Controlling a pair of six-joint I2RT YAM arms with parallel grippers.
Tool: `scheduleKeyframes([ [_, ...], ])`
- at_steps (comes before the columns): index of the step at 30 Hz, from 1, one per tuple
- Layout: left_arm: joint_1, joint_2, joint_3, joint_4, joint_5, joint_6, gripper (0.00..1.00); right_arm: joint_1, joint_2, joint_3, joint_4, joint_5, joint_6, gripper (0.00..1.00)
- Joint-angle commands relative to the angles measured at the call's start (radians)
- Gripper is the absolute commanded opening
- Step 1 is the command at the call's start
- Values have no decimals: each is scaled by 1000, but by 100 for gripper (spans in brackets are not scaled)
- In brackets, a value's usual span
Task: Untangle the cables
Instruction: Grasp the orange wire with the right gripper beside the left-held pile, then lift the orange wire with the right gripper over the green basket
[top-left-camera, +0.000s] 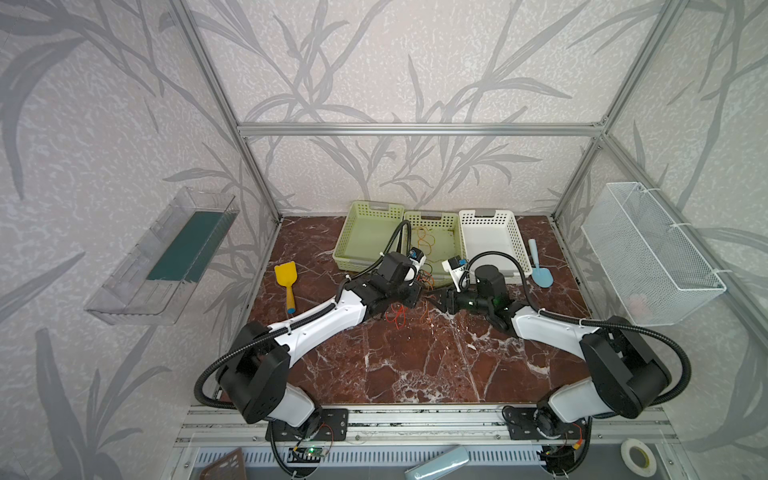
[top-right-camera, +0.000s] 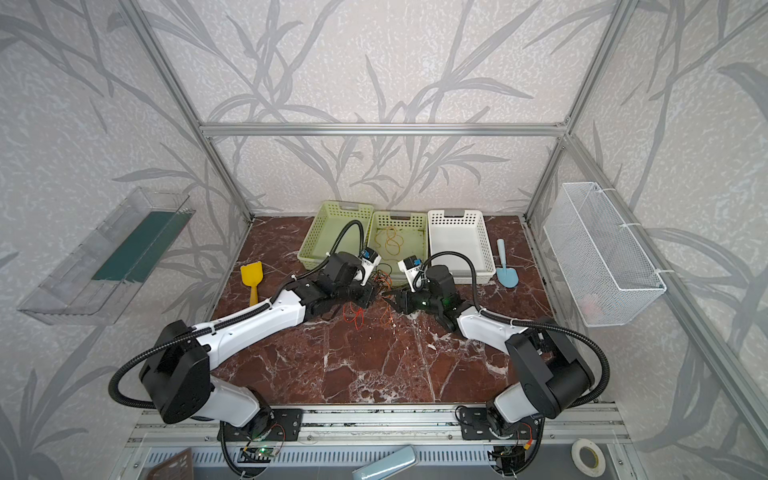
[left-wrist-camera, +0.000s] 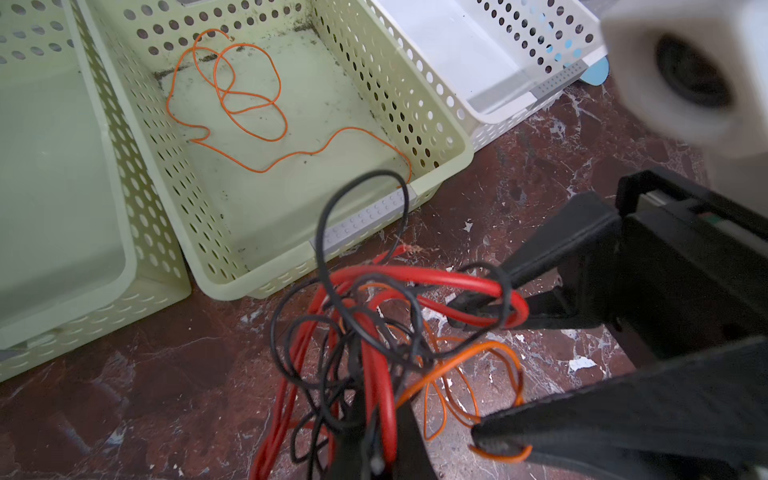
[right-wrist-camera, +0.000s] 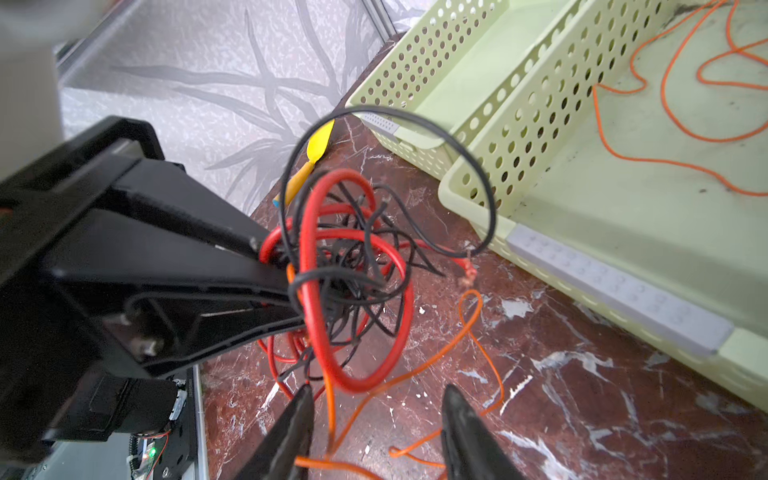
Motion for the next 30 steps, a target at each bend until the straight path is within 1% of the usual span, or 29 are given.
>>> scheduleKeyframes([
  [1,-6,-25,28,-2,-15,6,0,7,5,-6,59,-9,6,42],
  [5,-8,-26,31,-5,-30,5,0,8,24,0,54,-20,7,25],
  [7,-8,-34,26,-8,-51,7,0,8,12,0,15,-12,-18,14],
  [9,-8,-46,19,-17,-71,7,0,8,-17,-4,-27,18,-48,9],
  [10,-7,-52,15,-19,-80,9,0,8,-31,-4,-54,41,-64,8],
  [13,-5,-75,-4,-36,-126,9,0,2,-91,18,-219,151,-130,1],
  [16,-4,-103,-29,-45,-170,10,0,-31,-160,4,-298,227,-143,0],
  [22,5,-131,-63,-62,-189,16,0,-153,-301,-37,-381,293,-117,0],
  [26,6,-132,-83,-69,-176,24,0,-213,-381,-35,-436,300,-135,0],
  [30,5,-112,-102,-69,-144,26,0,-228,-410,-8,-491,302,-152,0],
])
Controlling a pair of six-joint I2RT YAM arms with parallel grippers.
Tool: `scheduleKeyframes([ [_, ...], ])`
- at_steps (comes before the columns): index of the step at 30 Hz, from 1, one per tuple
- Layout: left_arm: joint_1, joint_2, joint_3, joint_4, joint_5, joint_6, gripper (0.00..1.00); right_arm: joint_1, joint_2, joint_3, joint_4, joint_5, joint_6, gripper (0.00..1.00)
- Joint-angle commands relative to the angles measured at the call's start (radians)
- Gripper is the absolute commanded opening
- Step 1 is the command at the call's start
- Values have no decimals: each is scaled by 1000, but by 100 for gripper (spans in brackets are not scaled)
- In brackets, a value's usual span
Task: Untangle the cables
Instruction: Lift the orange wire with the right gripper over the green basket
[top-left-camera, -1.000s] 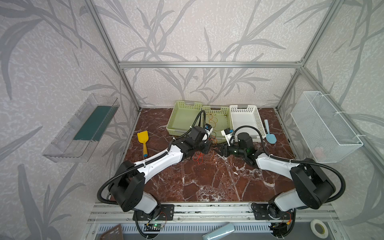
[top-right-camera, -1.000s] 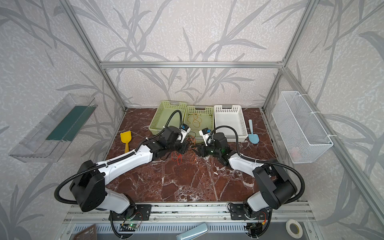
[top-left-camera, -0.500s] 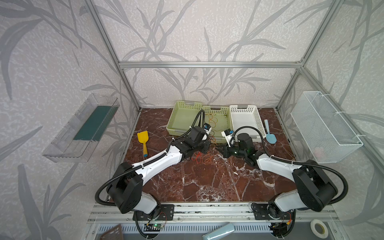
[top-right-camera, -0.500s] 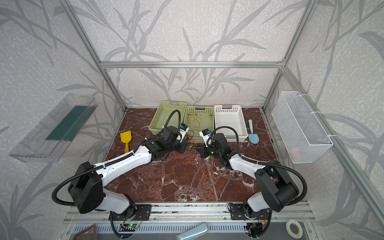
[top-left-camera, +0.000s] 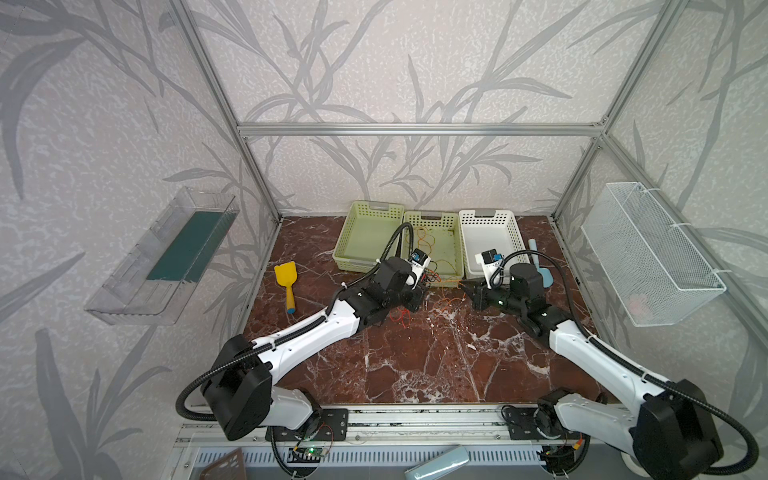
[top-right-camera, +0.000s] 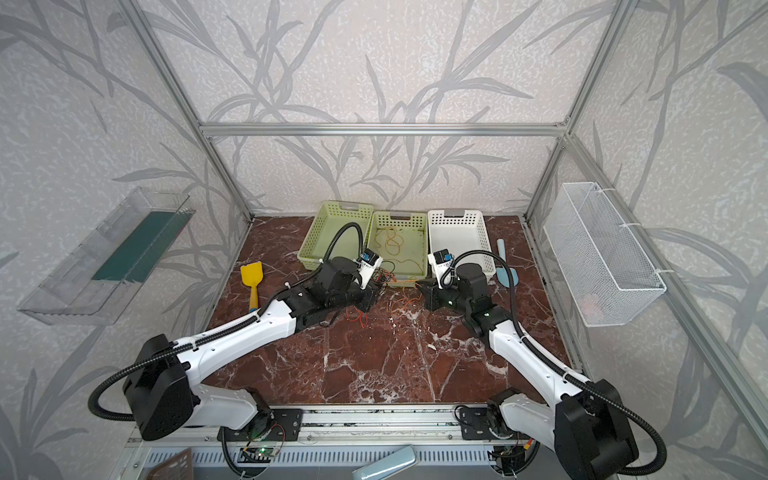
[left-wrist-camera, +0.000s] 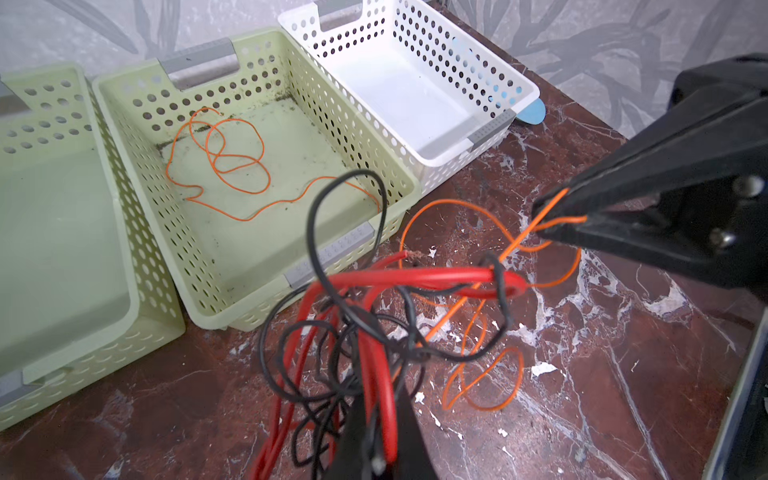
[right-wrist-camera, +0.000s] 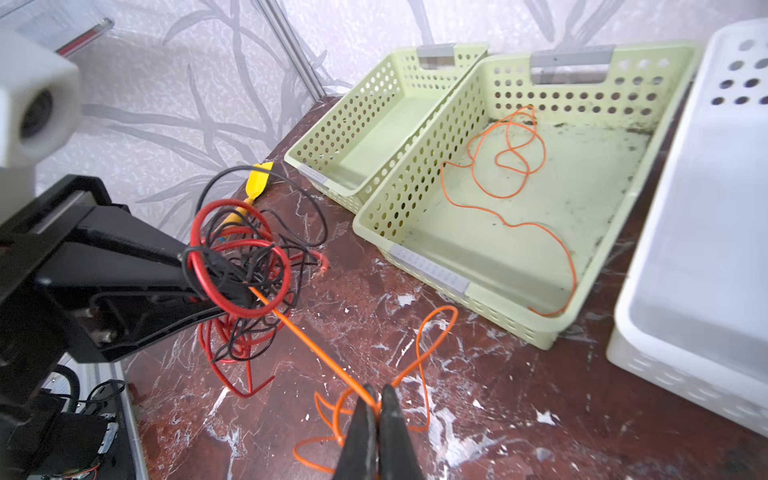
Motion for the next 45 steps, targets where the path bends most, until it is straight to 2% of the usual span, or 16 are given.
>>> scheduleKeyframes([
  [1,48,0,-41,-143,-123,5,0,-56,-27,17,-111,145,-16,0],
  [12,49,31,-71,-179,-150,-36,0,-99,-19,63,-234,217,3,0],
  [23,49,75,-87,-178,-150,-56,0,-113,-47,125,-275,89,-40,0],
  [29,48,101,-87,-190,-166,-63,0,-110,-64,231,-344,12,-60,0],
  [33,49,111,-98,-175,-179,-69,0,-70,-50,319,-355,-23,-83,0],
  [38,49,130,-108,-156,-166,-86,0,-46,72,469,-336,-13,-107,0],
  [45,49,122,-118,-141,-149,-99,0,-21,412,726,-306,7,-144,0],
])
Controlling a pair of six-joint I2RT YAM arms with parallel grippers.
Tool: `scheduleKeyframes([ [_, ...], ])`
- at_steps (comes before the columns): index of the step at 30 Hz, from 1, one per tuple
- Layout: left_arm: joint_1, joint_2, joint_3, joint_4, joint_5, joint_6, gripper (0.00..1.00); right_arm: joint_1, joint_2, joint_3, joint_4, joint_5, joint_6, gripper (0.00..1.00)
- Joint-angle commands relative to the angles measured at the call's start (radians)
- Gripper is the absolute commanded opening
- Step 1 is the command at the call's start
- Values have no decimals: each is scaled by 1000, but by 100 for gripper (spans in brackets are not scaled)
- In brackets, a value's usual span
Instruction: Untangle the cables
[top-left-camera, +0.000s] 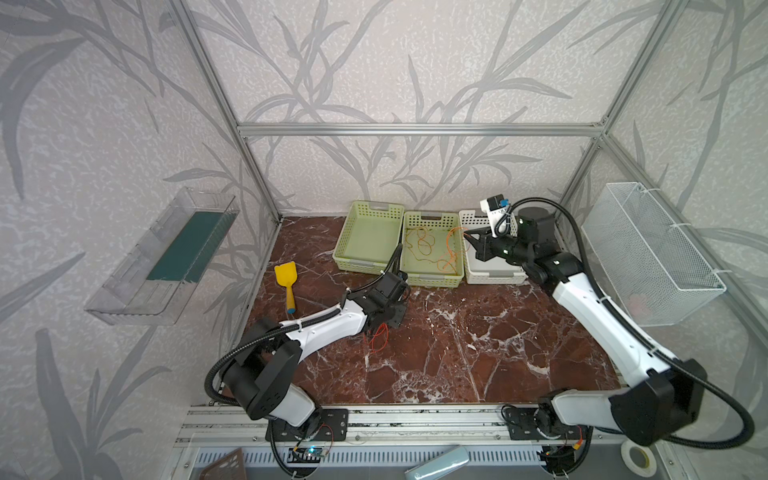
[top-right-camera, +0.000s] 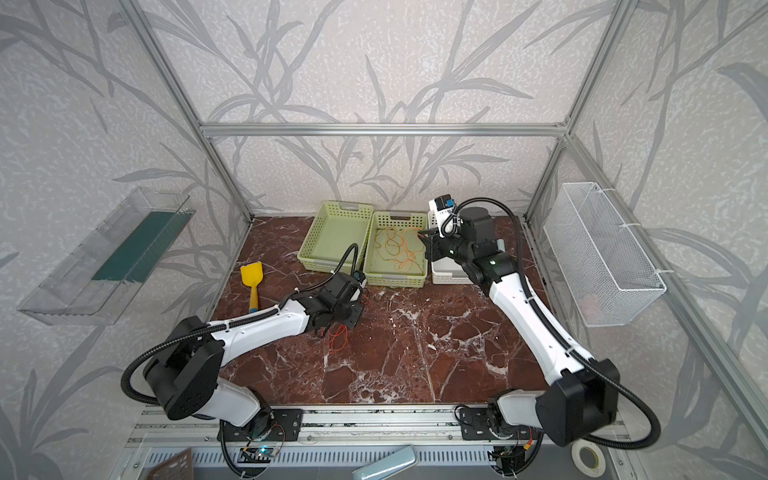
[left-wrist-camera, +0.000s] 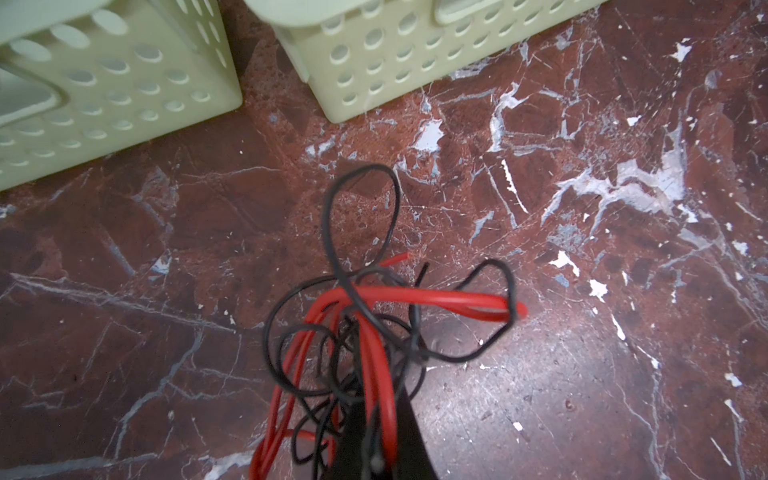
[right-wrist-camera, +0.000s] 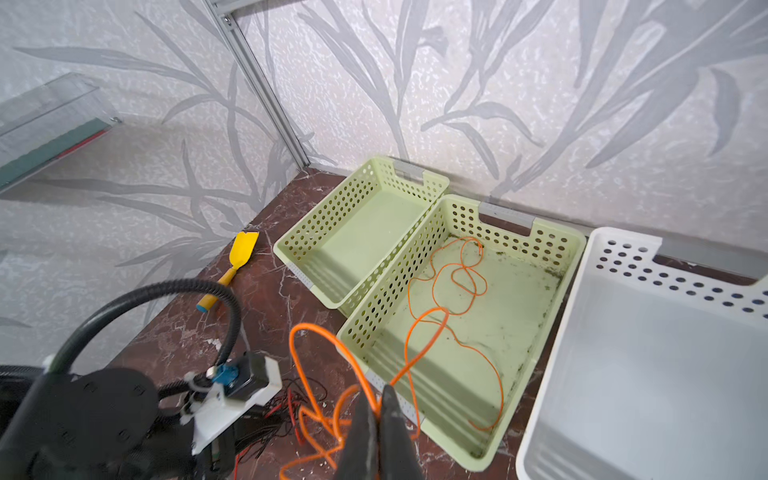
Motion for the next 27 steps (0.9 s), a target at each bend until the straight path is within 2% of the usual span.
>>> scheduleKeyframes([
  [1,-2,-5,-12,20,12,-22,0,17,163,106,5,0,-40,0],
  [4,-2,-8,-9,20,25,-26,0,43,318,207,-17,33,-66,1],
  [6,-3,-13,-8,20,25,-30,0,64,403,262,-52,94,-86,5],
  [7,-2,-18,-8,22,23,-31,0,74,445,294,-83,119,-95,11],
  [10,-2,-28,-5,23,20,-29,0,91,553,390,-216,170,-104,46],
  [13,-2,-32,4,16,12,-24,0,104,635,509,-419,200,-112,63],
  [15,-2,-32,12,11,5,-20,0,105,645,523,-469,189,-113,67],
  [18,-2,-32,29,10,-6,-14,0,103,606,455,-423,174,-98,77],
  [22,-3,-15,56,25,3,1,2,101,585,424,-389,146,-81,81],
  [25,-2,9,84,22,24,3,5,71,584,415,-348,4,-20,81],
  [27,-2,23,93,23,40,1,8,57,582,399,-309,-52,11,84],
])
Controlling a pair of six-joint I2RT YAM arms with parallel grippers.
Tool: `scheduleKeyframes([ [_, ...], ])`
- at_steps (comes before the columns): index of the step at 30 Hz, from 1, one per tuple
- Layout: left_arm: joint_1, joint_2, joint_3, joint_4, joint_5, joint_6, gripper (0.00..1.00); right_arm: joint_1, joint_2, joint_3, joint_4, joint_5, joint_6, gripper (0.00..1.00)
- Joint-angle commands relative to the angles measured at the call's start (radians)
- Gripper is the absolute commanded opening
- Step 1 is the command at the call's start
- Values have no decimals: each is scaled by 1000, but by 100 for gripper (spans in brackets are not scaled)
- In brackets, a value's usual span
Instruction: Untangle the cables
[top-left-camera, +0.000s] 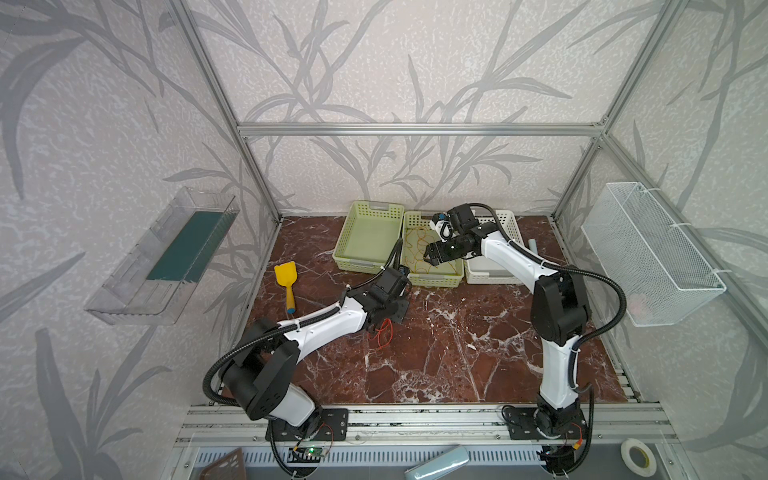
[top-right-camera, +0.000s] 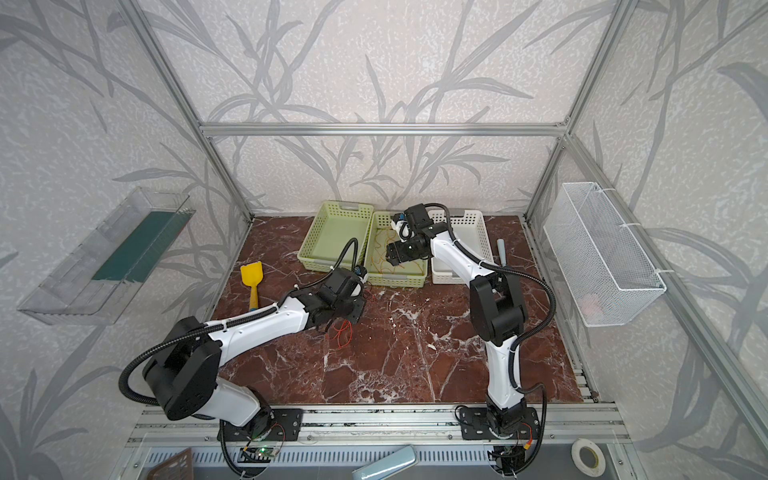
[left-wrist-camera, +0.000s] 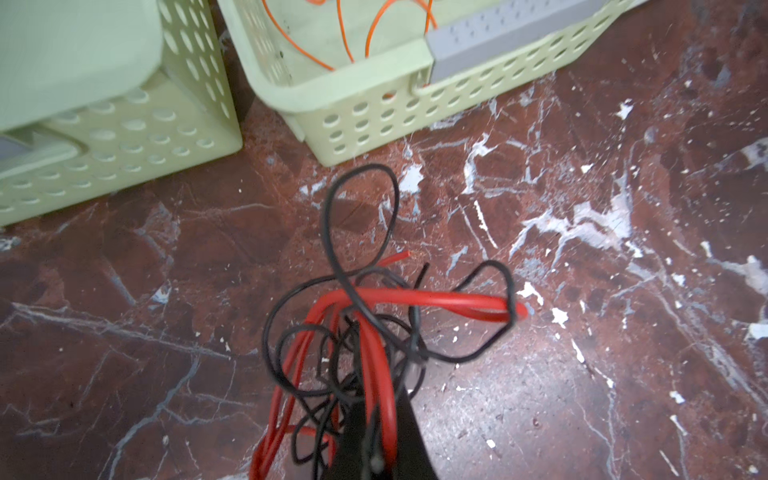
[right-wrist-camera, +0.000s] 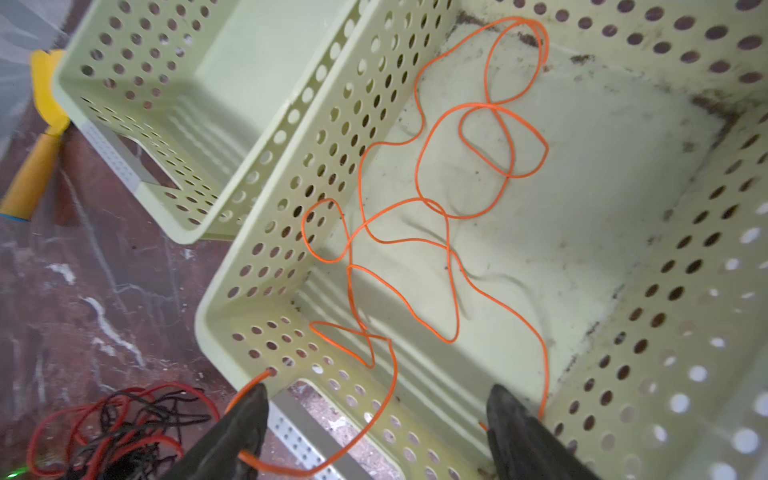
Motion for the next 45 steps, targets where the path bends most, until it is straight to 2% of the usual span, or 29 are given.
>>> scheduleKeyframes([
  [1,-2,26,38,5,19,1,10,-28,-45,-28,55,-118,59,85],
  [3,-2,30,26,7,18,-7,18,-30,-44,-31,60,-117,58,85],
  [5,-2,28,5,9,15,-20,35,-29,-40,-29,57,-120,58,85],
  [9,-5,-11,-36,36,23,-23,61,-29,-42,-34,65,-142,70,85],
  [10,-5,-26,-42,42,21,-16,79,-29,-45,-32,64,-147,72,85],
  [11,-6,-40,-46,39,11,-14,89,-29,-49,-32,63,-151,77,85],
  [12,-5,-53,-50,36,5,-10,90,-29,-54,-32,63,-157,81,85],
  [16,-8,-138,-100,149,-11,20,91,-30,-80,-34,70,-184,108,85],
  [20,-9,-147,-167,496,15,65,91,-48,-100,-38,93,-232,164,85],
  [25,-9,23,-70,696,54,103,90,-69,-113,-44,132,-283,225,85],
  [30,-9,162,-38,935,58,78,90,-69,-116,-50,145,-295,253,85],
  [37,-4,307,50,1098,46,43,83,-72,-135,-86,195,-311,301,85],
  [40,-2,338,89,1094,-16,34,79,-78,-145,-101,214,-315,321,85],
  [42,2,359,111,1097,-16,37,73,-83,-151,-119,246,-329,348,85],
  [44,6,383,144,1083,-6,32,55,-88,-153,-135,281,-348,378,85],
  [45,9,394,157,1072,-4,30,41,-90,-155,-139,290,-355,387,84],
])
